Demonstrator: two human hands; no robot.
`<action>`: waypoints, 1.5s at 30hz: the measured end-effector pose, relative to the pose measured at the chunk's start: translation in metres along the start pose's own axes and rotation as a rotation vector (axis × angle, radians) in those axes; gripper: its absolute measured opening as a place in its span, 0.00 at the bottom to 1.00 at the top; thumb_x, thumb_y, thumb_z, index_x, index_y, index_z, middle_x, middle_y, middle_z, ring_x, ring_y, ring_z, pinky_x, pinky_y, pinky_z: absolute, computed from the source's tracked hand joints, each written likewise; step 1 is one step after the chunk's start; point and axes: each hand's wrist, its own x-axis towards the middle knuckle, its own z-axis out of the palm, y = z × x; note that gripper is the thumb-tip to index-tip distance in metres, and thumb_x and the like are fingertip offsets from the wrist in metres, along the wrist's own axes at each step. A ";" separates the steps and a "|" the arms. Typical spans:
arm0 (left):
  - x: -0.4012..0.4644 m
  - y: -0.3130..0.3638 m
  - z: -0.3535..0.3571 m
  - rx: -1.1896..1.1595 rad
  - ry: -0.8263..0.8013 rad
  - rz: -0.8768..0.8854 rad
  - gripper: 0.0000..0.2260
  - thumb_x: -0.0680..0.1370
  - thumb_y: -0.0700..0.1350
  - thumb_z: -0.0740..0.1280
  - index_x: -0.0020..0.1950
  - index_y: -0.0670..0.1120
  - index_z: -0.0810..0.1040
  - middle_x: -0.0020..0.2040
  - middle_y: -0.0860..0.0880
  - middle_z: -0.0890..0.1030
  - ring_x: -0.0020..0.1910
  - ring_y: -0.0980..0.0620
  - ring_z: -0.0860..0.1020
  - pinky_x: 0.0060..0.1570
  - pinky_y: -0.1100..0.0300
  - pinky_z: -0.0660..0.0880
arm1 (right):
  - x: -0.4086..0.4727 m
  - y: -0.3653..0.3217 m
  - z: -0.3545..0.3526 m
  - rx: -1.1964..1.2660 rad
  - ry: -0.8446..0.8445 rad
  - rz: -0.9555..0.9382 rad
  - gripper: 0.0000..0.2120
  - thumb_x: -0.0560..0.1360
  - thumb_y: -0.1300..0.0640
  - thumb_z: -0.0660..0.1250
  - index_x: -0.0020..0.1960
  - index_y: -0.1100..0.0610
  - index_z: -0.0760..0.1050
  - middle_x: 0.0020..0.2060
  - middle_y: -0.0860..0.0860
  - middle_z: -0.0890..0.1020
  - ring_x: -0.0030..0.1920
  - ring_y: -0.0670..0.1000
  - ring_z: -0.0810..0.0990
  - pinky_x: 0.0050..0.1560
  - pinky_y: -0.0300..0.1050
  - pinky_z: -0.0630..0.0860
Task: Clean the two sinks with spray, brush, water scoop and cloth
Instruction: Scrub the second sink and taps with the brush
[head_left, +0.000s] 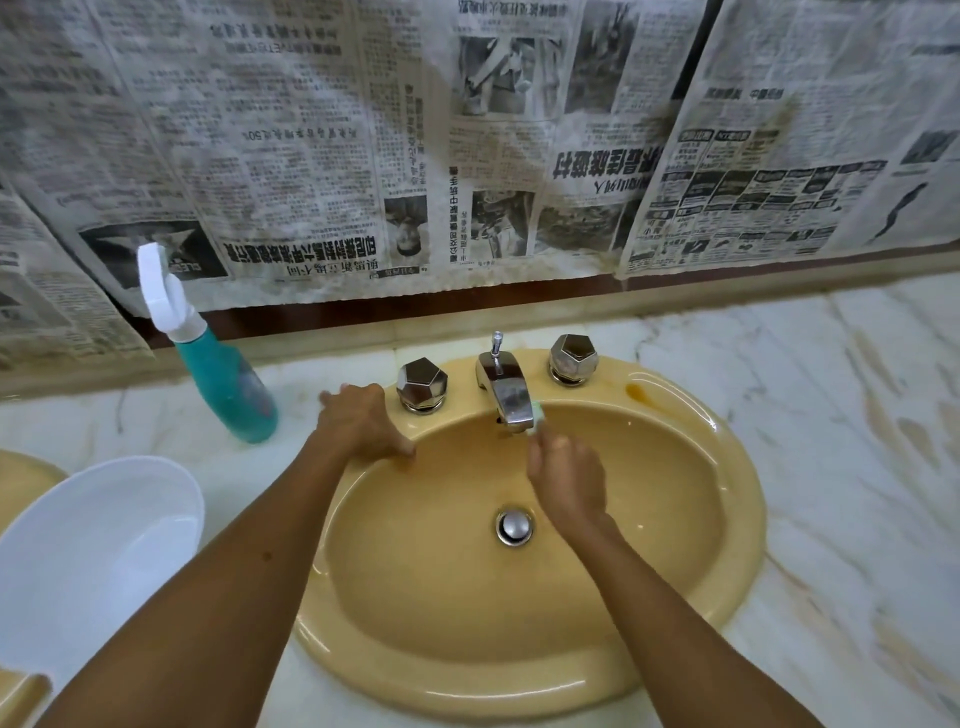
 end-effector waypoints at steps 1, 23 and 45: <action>0.001 0.000 0.000 0.003 0.005 0.002 0.35 0.63 0.68 0.74 0.60 0.46 0.72 0.59 0.44 0.77 0.61 0.45 0.72 0.63 0.48 0.64 | 0.004 0.011 -0.008 0.162 0.021 0.110 0.12 0.80 0.56 0.62 0.58 0.57 0.81 0.41 0.57 0.84 0.39 0.59 0.81 0.36 0.47 0.74; -0.006 0.006 -0.009 -0.027 -0.025 -0.022 0.39 0.61 0.65 0.77 0.64 0.47 0.72 0.59 0.45 0.77 0.59 0.46 0.71 0.61 0.51 0.68 | 0.096 -0.019 -0.015 0.473 -0.207 0.203 0.14 0.77 0.60 0.63 0.32 0.59 0.73 0.27 0.52 0.73 0.31 0.54 0.73 0.33 0.42 0.66; -0.016 0.012 -0.012 -0.065 -0.065 -0.084 0.51 0.64 0.65 0.77 0.79 0.49 0.57 0.73 0.43 0.65 0.72 0.43 0.63 0.68 0.51 0.65 | 0.160 -0.009 -0.117 0.007 -0.293 -0.361 0.09 0.80 0.49 0.64 0.54 0.50 0.81 0.43 0.51 0.83 0.38 0.53 0.79 0.38 0.48 0.75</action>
